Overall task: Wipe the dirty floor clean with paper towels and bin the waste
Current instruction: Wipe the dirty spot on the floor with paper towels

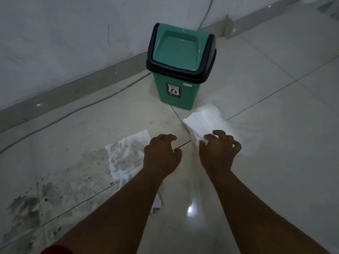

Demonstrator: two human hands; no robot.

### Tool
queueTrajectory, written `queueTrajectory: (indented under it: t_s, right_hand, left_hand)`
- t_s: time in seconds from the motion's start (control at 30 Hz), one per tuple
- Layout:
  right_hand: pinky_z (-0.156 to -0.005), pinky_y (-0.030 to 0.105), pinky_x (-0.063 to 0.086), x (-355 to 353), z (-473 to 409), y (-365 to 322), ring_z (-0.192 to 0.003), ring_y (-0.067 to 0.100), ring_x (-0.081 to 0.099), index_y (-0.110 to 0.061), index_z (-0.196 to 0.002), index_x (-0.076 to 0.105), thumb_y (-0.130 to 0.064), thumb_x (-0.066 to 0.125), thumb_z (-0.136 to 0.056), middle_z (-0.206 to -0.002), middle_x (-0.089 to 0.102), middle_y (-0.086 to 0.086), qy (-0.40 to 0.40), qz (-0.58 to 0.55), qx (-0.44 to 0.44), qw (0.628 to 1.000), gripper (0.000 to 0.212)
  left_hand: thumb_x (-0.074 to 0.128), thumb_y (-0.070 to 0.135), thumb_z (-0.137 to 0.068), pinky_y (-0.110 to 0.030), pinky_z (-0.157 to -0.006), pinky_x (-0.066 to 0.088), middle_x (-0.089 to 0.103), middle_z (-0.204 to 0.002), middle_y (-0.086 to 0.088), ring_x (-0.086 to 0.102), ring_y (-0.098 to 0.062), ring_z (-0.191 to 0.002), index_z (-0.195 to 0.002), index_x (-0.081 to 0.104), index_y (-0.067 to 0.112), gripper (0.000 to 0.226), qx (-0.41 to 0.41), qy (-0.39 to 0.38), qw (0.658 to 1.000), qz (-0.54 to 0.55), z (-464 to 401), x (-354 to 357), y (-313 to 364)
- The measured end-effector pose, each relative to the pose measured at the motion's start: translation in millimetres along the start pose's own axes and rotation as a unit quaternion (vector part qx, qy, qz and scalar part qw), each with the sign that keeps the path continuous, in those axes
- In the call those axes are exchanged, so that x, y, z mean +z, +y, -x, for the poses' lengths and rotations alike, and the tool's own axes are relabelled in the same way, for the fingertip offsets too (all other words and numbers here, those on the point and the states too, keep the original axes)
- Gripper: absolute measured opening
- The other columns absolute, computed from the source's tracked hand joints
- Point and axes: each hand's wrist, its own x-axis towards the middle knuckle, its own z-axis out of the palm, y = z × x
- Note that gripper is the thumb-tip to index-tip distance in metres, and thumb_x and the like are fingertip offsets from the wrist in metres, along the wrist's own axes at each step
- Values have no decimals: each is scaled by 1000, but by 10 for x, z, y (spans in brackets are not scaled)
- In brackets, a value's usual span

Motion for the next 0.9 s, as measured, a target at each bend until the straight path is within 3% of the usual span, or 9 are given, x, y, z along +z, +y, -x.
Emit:
queueTrajectory:
  t_s: [0.1,0.27,0.43,0.6,0.67,0.73,0.77,0.9]
  right_hand:
    - [-98,45,28,28,-8,21,-106,25,58,-26,-92,77,-30,62,-88,-117,66,-4,-4,14,1,1000,15]
    - [-96,45,32,33,1,-55,-102,24,59,-27,-102,68,-36,67,-83,-108,67,-3,14,-17,10,1000,21]
    - [-101,48,31,49,21,-191,-110,28,56,-22,-112,66,-35,66,-83,-116,65,0,23,0,-35,999,32]
    - [-91,45,31,28,-110,-218,-107,32,55,-17,-129,60,-38,65,-88,-126,61,7,-13,53,14,998,45]
    - [-83,41,29,-4,-178,-197,-95,30,57,-19,-113,68,-34,66,-87,-115,65,5,-23,84,10,996,30]
    - [-74,37,23,-29,-220,-196,-74,25,51,-20,-86,72,-20,62,-83,-91,65,2,-24,120,7,992,10]
    - [-73,36,20,-29,-232,-201,-68,23,45,-18,-77,70,-16,59,-82,-82,61,1,-24,123,14,992,12]
    - [-76,37,27,-35,-220,-190,-69,24,52,-21,-79,70,-21,58,-82,-80,64,0,18,44,45,998,13]
  left_hand:
    - [60,39,-85,-38,-101,40,59,-131,6,50,-20,-125,-127,58,35,42,-13,-13,1000,3,-23,-15,14]
    - [59,40,-86,-39,-104,39,60,-131,7,51,-18,-126,-126,59,36,41,-23,-21,1000,5,-21,-70,-30]
    - [60,39,-87,-43,-106,42,61,-129,4,52,-20,-122,-127,58,35,40,-41,-36,998,7,26,-136,-193]
    - [59,39,-87,-41,-106,43,61,-130,5,51,-20,-125,-126,59,36,39,-49,-50,998,-3,89,-200,-365]
    - [59,39,-86,-41,-105,43,62,-126,6,51,-19,-123,-125,59,37,39,-45,-51,998,-6,75,-228,-380]
    - [59,40,-86,-41,-105,43,62,-126,5,51,-19,-124,-125,59,37,39,-39,-53,998,-8,36,-251,-368]
    - [59,40,-86,-40,-105,43,62,-127,5,51,-19,-124,-125,59,37,39,-38,-51,998,-6,9,-257,-351]
    - [60,40,-85,-38,-105,43,62,-127,7,53,-17,-121,-124,60,37,39,-41,-44,998,8,-73,-260,-236]
